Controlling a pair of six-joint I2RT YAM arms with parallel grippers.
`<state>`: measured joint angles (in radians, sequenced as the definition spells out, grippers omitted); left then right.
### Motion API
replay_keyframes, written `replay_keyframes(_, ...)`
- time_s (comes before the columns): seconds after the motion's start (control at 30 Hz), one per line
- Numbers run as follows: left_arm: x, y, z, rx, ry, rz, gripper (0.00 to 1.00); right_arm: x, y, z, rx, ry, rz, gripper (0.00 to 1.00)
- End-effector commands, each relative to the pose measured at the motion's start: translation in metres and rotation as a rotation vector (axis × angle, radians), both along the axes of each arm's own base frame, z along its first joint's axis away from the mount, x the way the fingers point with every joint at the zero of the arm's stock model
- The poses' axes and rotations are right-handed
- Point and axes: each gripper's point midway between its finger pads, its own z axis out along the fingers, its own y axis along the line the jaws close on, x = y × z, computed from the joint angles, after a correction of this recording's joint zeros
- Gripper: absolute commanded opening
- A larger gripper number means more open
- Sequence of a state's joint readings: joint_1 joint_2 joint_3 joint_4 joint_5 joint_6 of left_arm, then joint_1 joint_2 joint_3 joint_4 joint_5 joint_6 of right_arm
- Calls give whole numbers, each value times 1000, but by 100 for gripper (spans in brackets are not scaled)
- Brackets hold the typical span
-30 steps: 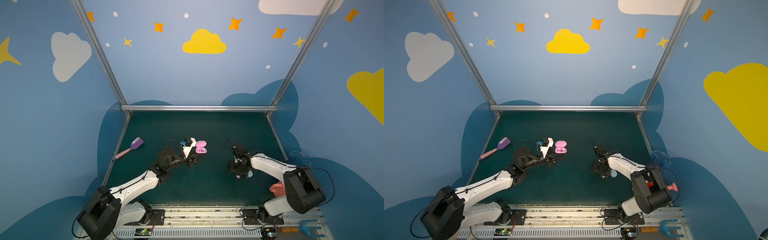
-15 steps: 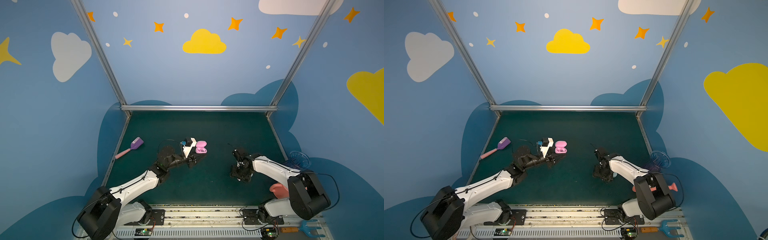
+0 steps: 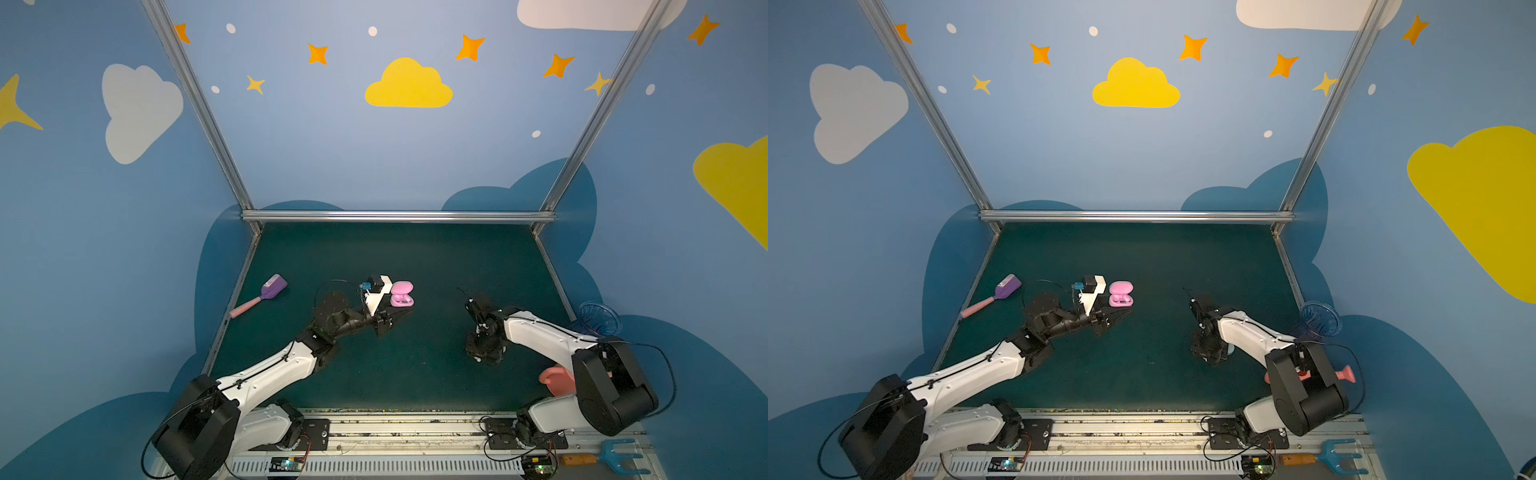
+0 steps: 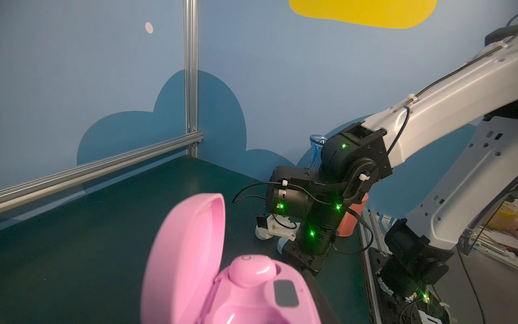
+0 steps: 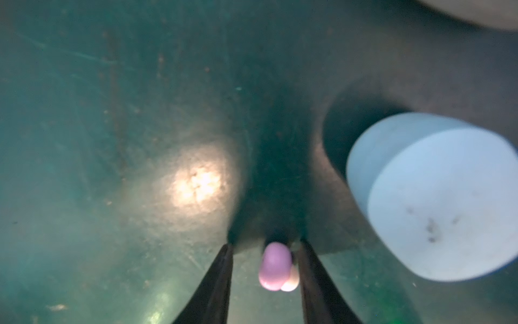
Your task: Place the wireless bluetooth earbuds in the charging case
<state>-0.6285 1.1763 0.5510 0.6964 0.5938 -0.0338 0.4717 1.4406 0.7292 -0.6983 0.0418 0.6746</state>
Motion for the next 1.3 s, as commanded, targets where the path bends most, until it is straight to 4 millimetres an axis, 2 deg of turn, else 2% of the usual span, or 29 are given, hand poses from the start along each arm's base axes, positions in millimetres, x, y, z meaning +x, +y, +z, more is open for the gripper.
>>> replay_keyframes(0.0, -3, 0, 14, -22, -36, -10, 9, 0, -3, -2, -17, 13, 1, 31)
replay_keyframes(0.13, -3, 1, 13, -20, -33, -8, 9, -3, -3, -6, -13, 29, 0, 22)
replay_keyframes(0.37, -4, 0, 12, -20, -30, -11, 9, -5, -2, -5, 2, 26, -8, 11)
replay_keyframes(0.47, -5, -1, 12, -24, -25, -20, 9, -2, 4, 4, 38, -2, -8, 10)
replay_keyframes(0.57, -7, -4, 13, -38, -16, -38, 9, 8, 15, 26, 116, -85, -9, 10)
replay_keyframes(0.67, -12, -9, 14, -60, -10, -70, 9, 19, 30, 62, 228, -193, -2, 10)
replay_keyframes(0.83, -20, -16, 20, -91, -22, -112, 9, 28, 57, 143, 457, -375, 34, 9)
replay_keyframes(1.0, -27, -21, 27, -124, -39, -154, 9, 23, 74, 218, 635, -500, 51, 9)
replay_keyframes(1.27, -26, -42, 37, -129, -95, -207, 9, 13, 101, 313, 858, -659, 117, 9)
